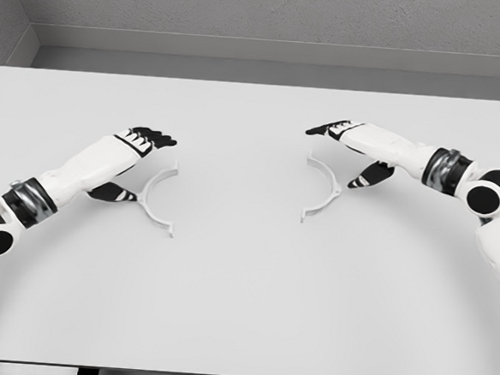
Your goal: Assemble PVC drainage pipe clamps
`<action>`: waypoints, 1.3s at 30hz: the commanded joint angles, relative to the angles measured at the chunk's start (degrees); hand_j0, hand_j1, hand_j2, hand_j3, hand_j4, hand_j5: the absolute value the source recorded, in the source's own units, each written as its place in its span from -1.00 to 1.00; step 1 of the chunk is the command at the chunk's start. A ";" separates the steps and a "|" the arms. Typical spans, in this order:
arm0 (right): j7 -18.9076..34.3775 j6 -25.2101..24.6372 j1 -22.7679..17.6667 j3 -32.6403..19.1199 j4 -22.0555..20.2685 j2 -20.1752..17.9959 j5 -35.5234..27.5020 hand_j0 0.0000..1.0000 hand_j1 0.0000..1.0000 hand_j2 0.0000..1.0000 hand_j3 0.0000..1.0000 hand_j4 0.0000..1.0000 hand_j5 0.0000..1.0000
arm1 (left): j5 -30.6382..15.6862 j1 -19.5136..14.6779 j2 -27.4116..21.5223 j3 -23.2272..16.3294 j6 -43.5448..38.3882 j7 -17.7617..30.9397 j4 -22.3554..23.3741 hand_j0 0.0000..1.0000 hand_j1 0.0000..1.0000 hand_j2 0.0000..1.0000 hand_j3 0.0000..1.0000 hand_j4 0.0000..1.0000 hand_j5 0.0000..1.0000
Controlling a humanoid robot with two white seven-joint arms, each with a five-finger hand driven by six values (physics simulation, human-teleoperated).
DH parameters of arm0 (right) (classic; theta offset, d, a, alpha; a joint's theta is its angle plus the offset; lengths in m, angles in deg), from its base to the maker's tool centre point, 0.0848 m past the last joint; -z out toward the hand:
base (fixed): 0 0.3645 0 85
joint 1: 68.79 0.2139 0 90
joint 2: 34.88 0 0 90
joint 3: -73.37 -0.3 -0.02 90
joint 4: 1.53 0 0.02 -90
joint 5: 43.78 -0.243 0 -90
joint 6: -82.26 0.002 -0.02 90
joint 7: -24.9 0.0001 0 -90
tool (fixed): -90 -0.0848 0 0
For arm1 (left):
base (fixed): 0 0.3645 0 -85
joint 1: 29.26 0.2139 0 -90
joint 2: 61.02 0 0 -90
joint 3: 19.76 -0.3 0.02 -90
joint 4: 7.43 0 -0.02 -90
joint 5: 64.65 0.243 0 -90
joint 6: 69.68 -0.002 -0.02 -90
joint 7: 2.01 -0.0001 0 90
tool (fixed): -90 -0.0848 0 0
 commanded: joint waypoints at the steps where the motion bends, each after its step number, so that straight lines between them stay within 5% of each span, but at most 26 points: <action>1: -0.02 -0.40 0.00 -0.02 0.62 0.24 -0.41 1.00 1.00 1.00 1.00 1.00 1.00 | -0.40 0.00 0.38 0.01 -0.06 -0.04 -0.60 1.00 1.00 1.00 1.00 1.00 1.00; 39: -1.24 -2.86 0.70 1.39 1.15 2.35 1.70 1.00 1.00 1.00 1.00 1.00 1.00 | 1.18 0.18 4.60 -2.27 -0.06 0.31 -3.41 1.00 1.00 1.00 1.00 1.00 1.00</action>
